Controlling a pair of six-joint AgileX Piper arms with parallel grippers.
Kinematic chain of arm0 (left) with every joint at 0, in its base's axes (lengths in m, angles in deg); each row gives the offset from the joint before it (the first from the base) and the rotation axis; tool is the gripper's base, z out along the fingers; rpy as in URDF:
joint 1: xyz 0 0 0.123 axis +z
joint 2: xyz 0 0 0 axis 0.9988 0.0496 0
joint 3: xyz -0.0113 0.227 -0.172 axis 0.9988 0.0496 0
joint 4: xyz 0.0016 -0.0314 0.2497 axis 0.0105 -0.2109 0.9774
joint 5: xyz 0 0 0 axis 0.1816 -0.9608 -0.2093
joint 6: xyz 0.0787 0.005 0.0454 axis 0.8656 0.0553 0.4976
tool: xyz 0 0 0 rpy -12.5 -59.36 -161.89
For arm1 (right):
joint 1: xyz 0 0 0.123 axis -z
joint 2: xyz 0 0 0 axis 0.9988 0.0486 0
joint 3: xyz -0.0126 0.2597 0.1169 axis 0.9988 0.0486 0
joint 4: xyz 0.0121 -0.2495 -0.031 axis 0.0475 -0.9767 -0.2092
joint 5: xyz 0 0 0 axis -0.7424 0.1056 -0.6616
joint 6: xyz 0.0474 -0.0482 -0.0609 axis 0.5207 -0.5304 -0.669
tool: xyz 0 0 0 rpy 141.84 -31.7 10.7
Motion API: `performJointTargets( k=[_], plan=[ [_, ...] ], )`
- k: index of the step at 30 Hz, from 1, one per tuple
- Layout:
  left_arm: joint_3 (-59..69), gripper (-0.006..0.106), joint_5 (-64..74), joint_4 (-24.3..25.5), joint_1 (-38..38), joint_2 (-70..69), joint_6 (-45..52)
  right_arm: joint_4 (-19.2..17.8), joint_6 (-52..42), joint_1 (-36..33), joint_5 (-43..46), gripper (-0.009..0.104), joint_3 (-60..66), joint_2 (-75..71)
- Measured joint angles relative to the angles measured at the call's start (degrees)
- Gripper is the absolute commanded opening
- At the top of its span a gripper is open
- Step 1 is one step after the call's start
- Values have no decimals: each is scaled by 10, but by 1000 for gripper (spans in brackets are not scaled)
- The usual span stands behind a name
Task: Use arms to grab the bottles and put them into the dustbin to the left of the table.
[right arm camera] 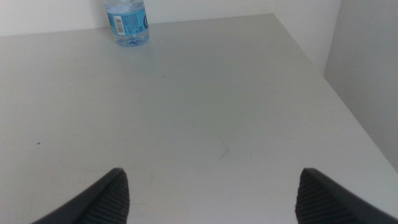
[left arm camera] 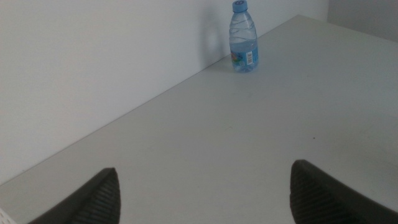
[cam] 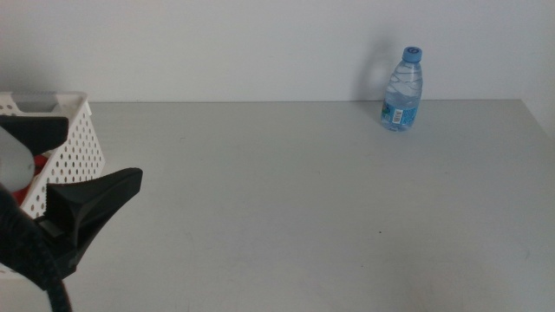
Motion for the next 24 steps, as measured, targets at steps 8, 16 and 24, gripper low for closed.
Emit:
performJointTargets(
  k=[8, 16, 24],
  plan=[
    [0, 94, 0, 0, 0, 0, 0, -39, -8, 0, 5, 94, 0, 0],
    [0, 94, 0, 0, 0, 0, 0, -36, -9, 0, 67, 94, -17, 110],
    [0, 94, 1, 0, 0, 0, 0, -115, -26, 0, 127, 94, -140, 349]
  ],
)
